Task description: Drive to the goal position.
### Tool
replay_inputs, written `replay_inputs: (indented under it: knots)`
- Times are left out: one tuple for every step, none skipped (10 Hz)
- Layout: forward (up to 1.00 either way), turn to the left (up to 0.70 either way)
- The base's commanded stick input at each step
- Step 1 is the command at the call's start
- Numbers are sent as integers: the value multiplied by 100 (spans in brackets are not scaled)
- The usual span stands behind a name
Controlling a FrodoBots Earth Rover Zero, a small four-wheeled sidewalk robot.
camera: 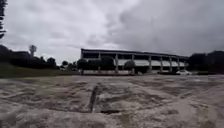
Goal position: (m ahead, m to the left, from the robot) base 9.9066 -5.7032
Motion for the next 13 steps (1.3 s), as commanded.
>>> replay_inputs:
  knots:
    - [70,0]
    - [70,0]
    - [70,0]
    - [70,0]
    - [70,0]
    - [70,0]
    - [70,0]
    - [70,0]
    - [70,0]
    - [70,0]
    - [70,0]
    - [70,0]
    - [70,0]
